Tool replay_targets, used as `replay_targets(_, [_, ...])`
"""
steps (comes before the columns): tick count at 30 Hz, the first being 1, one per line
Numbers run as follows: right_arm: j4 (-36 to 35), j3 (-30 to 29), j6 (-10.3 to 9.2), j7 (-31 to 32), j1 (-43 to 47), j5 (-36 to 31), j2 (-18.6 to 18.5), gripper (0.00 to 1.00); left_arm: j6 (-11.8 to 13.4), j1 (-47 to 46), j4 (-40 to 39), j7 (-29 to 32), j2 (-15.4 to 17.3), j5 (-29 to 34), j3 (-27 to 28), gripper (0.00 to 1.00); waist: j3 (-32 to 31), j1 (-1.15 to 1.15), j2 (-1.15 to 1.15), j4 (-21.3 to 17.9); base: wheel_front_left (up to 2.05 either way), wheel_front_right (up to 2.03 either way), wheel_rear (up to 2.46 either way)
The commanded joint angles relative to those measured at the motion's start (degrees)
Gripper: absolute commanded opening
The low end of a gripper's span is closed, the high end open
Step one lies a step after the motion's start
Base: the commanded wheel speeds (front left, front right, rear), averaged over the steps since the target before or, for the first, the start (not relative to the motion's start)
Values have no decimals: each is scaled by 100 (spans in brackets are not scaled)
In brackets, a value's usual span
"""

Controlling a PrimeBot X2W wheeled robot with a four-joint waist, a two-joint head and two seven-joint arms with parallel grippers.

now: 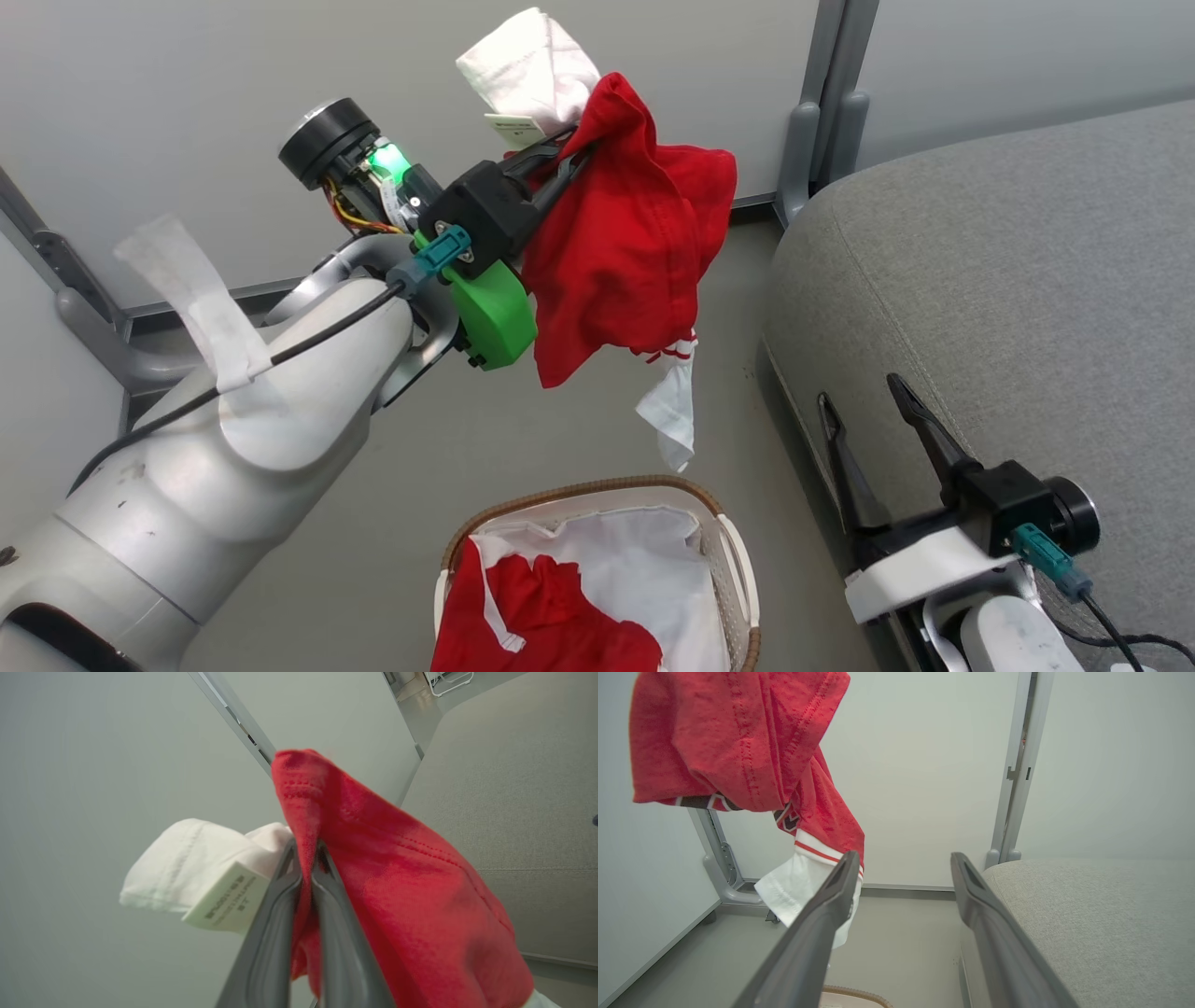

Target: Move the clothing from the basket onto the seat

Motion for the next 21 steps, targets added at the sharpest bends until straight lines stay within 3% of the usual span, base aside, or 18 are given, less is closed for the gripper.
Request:
replay_targets(1, [29,62,-4,-29,-121,-16,-21,100,14,-97,-34,-8,-28,-29,-35,0,-4,0,0,16,0,0,0])
replay_targets(11, [953,486,-5,-28,-1039,-292,-20,100,14,-253,-199,41,-297,-129,-394,0,-72,0,0,314,0,0,0])
replay_targets(21, [1663,832,-5,-28,-1556,-150,-24,100,13,-310,-428,46,-421,-235,-659,0,-140,0,0,573,0,0,0])
